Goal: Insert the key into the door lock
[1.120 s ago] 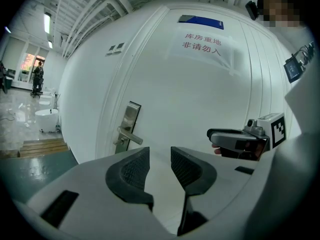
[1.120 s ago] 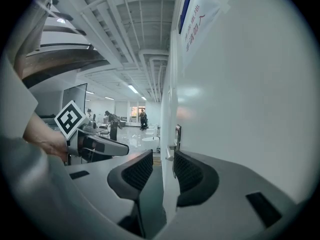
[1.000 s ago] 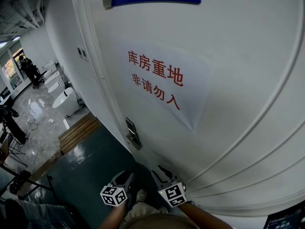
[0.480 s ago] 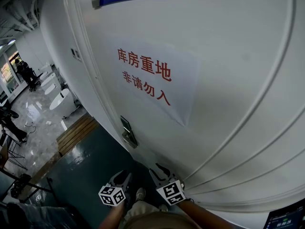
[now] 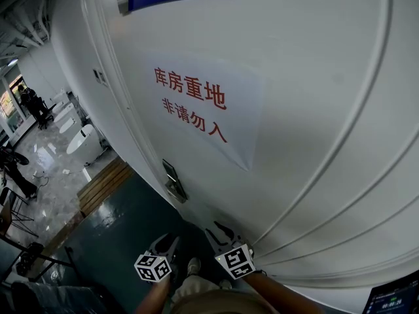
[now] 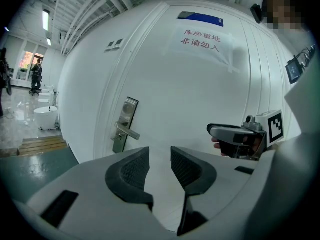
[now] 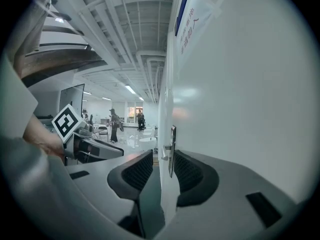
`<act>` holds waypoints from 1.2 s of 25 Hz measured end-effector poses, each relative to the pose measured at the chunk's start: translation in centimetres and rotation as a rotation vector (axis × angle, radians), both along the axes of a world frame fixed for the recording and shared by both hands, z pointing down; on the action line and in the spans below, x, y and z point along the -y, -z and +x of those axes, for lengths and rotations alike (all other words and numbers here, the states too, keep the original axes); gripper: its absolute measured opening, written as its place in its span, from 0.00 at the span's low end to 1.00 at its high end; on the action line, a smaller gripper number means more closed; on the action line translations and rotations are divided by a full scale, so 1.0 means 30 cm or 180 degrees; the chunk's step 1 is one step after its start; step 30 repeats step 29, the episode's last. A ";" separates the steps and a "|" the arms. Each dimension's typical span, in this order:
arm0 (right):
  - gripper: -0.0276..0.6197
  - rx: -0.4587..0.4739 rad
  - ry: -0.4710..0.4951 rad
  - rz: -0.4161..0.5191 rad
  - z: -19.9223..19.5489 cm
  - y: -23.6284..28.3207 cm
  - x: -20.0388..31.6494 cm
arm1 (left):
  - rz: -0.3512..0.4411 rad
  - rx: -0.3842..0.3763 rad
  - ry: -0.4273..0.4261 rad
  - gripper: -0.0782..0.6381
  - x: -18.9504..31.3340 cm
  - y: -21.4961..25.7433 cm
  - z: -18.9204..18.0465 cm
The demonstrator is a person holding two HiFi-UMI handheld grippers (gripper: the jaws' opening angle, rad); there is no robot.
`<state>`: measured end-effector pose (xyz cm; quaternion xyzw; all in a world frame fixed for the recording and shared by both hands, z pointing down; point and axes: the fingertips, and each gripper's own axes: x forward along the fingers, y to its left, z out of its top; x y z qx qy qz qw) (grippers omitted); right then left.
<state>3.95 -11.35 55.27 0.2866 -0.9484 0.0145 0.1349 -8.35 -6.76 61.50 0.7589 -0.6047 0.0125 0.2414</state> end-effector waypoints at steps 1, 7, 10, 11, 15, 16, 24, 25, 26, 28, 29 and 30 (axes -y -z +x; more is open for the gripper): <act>0.23 0.0007 -0.0006 -0.0006 0.002 0.001 0.000 | -0.0003 -0.0002 0.0000 0.30 -0.002 0.000 0.000; 0.20 -0.0144 -0.0010 0.0116 0.006 -0.002 -0.005 | -0.0014 -0.0047 0.0030 0.30 -0.010 -0.010 -0.010; 0.20 -0.0146 0.0039 0.0108 -0.015 0.001 -0.017 | -0.0012 -0.0064 0.0085 0.30 -0.023 -0.010 -0.035; 0.20 -0.0148 0.0044 0.0103 -0.019 0.001 -0.018 | -0.0010 -0.0076 0.0099 0.30 -0.024 -0.010 -0.041; 0.20 -0.0159 0.0032 0.0079 -0.018 0.002 -0.019 | -0.0016 -0.0138 0.0118 0.30 -0.024 -0.024 -0.040; 0.20 -0.0162 0.0023 0.0074 -0.015 0.001 -0.020 | -0.0027 -0.0146 0.0111 0.30 -0.025 -0.028 -0.036; 0.20 -0.0149 -0.0009 0.0051 0.001 0.008 -0.037 | -0.0052 -0.0174 0.0002 0.30 -0.015 -0.037 0.009; 0.20 -0.0149 -0.0022 0.0049 0.006 0.008 -0.039 | -0.0055 -0.0178 -0.0017 0.30 -0.014 -0.038 0.016; 0.20 -0.0144 -0.0033 0.0044 0.007 0.008 -0.041 | -0.0057 -0.0180 -0.0030 0.30 -0.013 -0.037 0.018; 0.20 -0.0127 -0.0049 0.0033 0.004 0.007 -0.045 | -0.0059 -0.0179 -0.0043 0.30 -0.014 -0.036 0.015; 0.20 -0.0118 -0.0055 0.0027 0.002 0.007 -0.047 | -0.0060 -0.0179 -0.0048 0.30 -0.014 -0.035 0.012; 0.20 -0.0118 -0.0055 0.0027 0.002 0.007 -0.047 | -0.0060 -0.0179 -0.0048 0.30 -0.014 -0.035 0.012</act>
